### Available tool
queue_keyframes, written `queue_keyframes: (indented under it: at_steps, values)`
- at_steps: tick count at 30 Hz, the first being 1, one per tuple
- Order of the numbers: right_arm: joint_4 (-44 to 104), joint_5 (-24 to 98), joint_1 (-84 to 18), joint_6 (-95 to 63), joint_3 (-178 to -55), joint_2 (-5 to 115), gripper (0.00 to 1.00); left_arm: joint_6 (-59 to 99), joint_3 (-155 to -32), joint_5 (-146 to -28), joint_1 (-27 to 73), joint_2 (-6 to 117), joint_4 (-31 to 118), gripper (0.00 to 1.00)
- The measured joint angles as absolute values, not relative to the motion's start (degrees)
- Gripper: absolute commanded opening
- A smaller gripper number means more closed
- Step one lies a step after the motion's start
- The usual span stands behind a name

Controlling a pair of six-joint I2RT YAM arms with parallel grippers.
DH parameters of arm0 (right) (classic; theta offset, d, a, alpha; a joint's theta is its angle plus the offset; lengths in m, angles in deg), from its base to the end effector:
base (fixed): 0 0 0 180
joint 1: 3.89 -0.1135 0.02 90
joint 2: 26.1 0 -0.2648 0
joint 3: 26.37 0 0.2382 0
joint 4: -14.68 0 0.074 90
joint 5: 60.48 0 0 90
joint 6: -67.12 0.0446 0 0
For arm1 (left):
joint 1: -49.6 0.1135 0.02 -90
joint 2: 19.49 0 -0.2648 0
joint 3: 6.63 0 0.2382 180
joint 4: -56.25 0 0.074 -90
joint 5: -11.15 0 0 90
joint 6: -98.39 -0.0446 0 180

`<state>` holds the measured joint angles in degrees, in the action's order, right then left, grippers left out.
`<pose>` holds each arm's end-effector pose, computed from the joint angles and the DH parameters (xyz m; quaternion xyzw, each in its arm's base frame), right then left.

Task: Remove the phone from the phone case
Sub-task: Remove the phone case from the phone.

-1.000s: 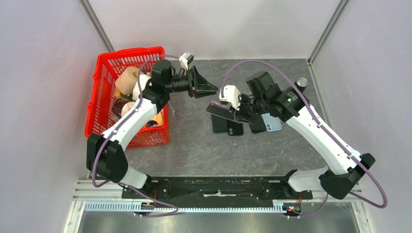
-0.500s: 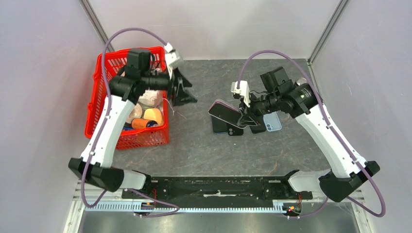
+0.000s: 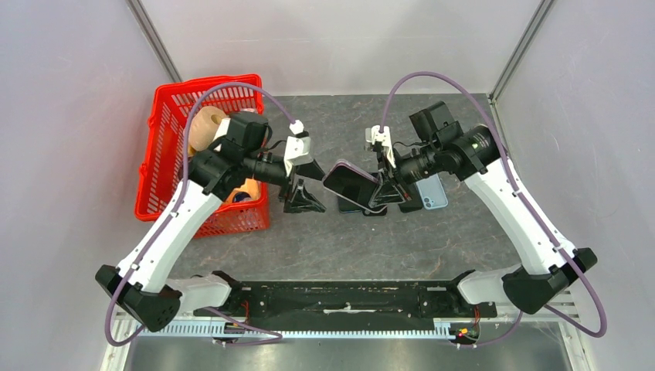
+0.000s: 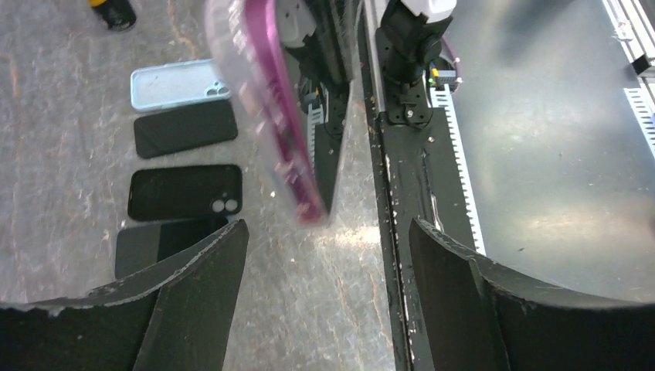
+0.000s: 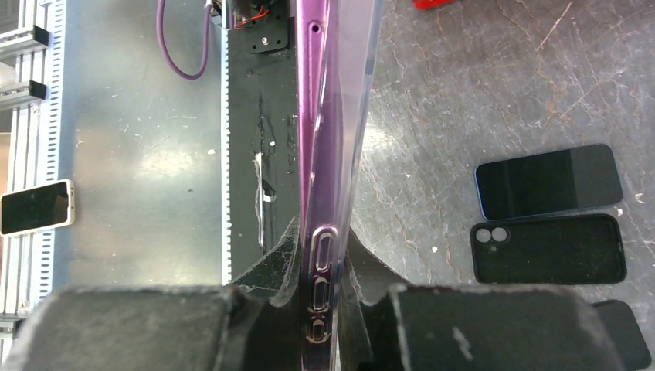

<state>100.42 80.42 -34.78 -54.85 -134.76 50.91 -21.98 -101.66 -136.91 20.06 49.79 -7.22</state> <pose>0.1739 0.1444 0.4126 -0.5605 0.6649 0.4065 0.2802 0.1711 -0.1404 0.4049 0.5772 0.5733 -0.4328 0.3884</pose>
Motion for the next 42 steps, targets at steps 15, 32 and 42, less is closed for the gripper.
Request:
queue_keyframes:
  at_steps: [15, 32, 42]
  values:
    - [100.48, 82.25, -34.78, -54.15, -134.76, 51.59, 0.0, -17.02, -100.96, -136.96, 15.71, 51.16, -0.71, 0.33]
    - [100.33, 82.3, -34.87, -57.16, -132.05, 51.61, 0.0, -27.79, -100.98, -138.49, 14.82, 53.02, -7.9, 0.02]
    - [104.13, 86.25, -34.63, -60.09, -130.91, 53.49, 0.0, -40.51, -105.75, -135.75, 11.6, 56.04, -19.09, 0.02]
